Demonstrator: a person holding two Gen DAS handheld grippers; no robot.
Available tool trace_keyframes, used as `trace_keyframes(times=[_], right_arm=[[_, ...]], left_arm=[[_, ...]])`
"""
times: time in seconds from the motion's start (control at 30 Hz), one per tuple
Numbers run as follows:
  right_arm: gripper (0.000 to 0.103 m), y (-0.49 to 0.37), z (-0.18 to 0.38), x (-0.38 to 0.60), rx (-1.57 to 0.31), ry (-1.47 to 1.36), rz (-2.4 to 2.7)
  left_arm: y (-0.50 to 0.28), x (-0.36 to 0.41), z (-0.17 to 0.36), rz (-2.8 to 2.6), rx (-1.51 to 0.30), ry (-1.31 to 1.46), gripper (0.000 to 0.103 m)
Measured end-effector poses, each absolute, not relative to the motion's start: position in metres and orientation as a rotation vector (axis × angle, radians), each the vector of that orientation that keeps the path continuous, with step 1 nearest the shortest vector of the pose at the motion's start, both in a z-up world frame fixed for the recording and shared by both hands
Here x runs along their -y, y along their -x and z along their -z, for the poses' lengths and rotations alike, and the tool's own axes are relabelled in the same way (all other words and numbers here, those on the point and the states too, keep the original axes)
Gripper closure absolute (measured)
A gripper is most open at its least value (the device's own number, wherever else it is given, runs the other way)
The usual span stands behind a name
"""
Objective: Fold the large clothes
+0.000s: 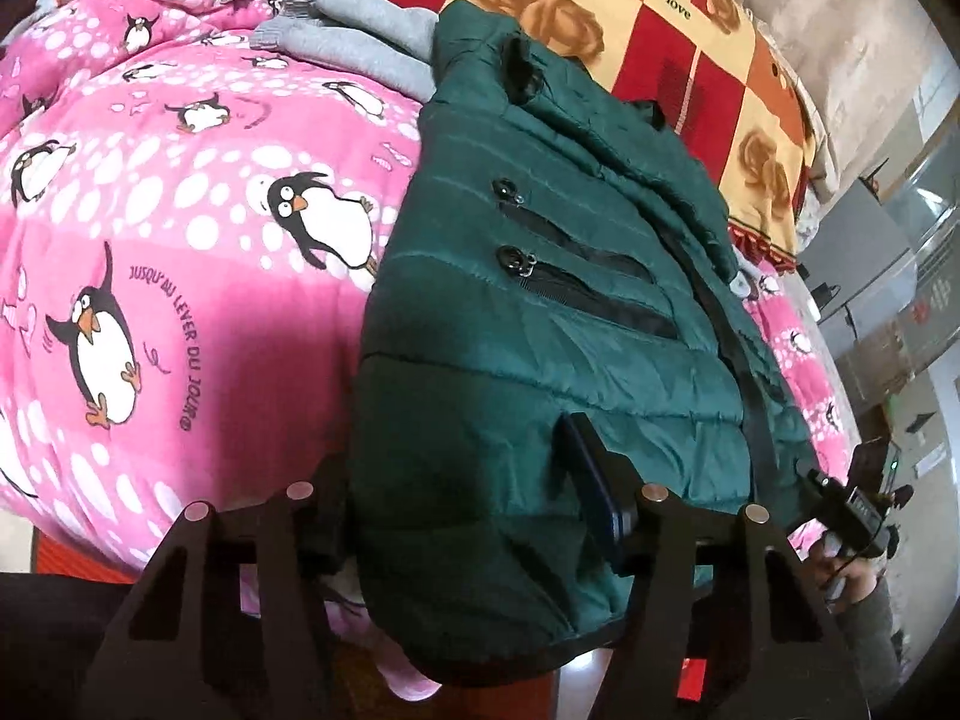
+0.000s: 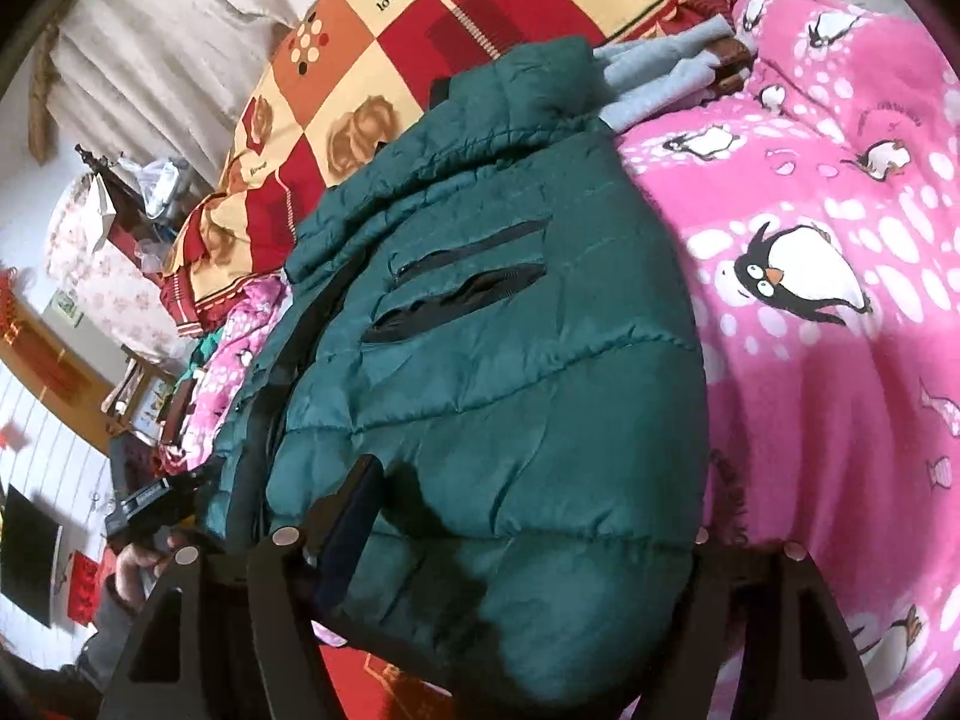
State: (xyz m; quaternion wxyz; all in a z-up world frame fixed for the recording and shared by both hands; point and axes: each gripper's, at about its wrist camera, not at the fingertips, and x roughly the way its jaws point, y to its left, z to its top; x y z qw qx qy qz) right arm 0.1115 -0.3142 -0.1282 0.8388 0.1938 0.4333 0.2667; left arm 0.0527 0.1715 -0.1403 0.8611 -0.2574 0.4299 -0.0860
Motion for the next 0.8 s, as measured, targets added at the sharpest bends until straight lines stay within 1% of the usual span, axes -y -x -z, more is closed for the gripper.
trace_keyframes(times=[0.07, 0.1, 0.17, 0.27, 0.3, 0.37, 0.43, 0.47, 0.53, 0.6, 0.63, 0.7, 0.73, 0.77, 0.8], right_arm=[[0.020, -0.110, 0.127, 0.305, -0.921, -0.343, -0.576], [0.018, -0.110, 0.126, 0.302, -0.922, -0.319, -0.578], [0.013, -0.110, 0.126, 0.301, -0.925, -0.303, -0.588], [0.013, -0.113, 0.124, 0.305, -0.936, -0.349, -0.600], [0.014, -0.114, 0.122, 0.309, -0.930, -0.387, -0.611], [0.021, -0.113, 0.117, 0.320, -0.881, -0.486, -0.637], [0.021, -0.112, 0.112, 0.328, -0.831, -0.554, -0.661], [0.021, -0.113, 0.114, 0.329, -0.837, -0.561, -0.664], [0.022, -0.115, 0.122, 0.324, -0.888, -0.534, -0.645], [0.026, -0.118, 0.130, 0.317, -0.943, -0.484, -0.615], [0.029, -0.117, 0.132, 0.317, -0.945, -0.474, -0.605], [0.030, -0.116, 0.131, 0.319, -0.945, -0.496, -0.607], [0.034, -0.116, 0.131, 0.321, -0.939, -0.509, -0.607], [0.041, -0.115, 0.130, 0.322, -0.935, -0.514, -0.606], [0.042, -0.114, 0.128, 0.324, -0.919, -0.533, -0.620]], left_arm=[[-0.053, -0.171, 0.139, 0.185, -0.892, 0.537, 0.044], [-0.052, -0.170, 0.137, 0.190, -0.880, 0.530, 0.044], [-0.051, -0.169, 0.132, 0.194, -0.860, 0.520, 0.044], [-0.048, -0.167, 0.126, 0.215, -0.824, 0.506, 0.044], [-0.047, -0.166, 0.123, 0.227, -0.809, 0.501, 0.044], [-0.043, -0.163, 0.115, 0.283, -0.755, 0.507, 0.044], [-0.042, -0.161, 0.109, 0.321, -0.716, 0.512, 0.044], [-0.045, -0.160, 0.109, 0.326, -0.716, 0.513, 0.043], [-0.055, -0.158, 0.121, 0.285, -0.780, 0.506, 0.043], [-0.064, -0.157, 0.137, 0.238, -0.866, 0.497, 0.043], [-0.067, -0.157, 0.143, 0.219, -0.883, 0.495, 0.043], [-0.065, -0.155, 0.141, 0.220, -0.874, 0.483, 0.039], [-0.064, -0.153, 0.139, 0.224, -0.870, 0.470, 0.038], [-0.063, -0.152, 0.138, 0.228, -0.865, 0.466, 0.038], [-0.062, -0.150, 0.137, 0.229, -0.860, 0.463, 0.038]])
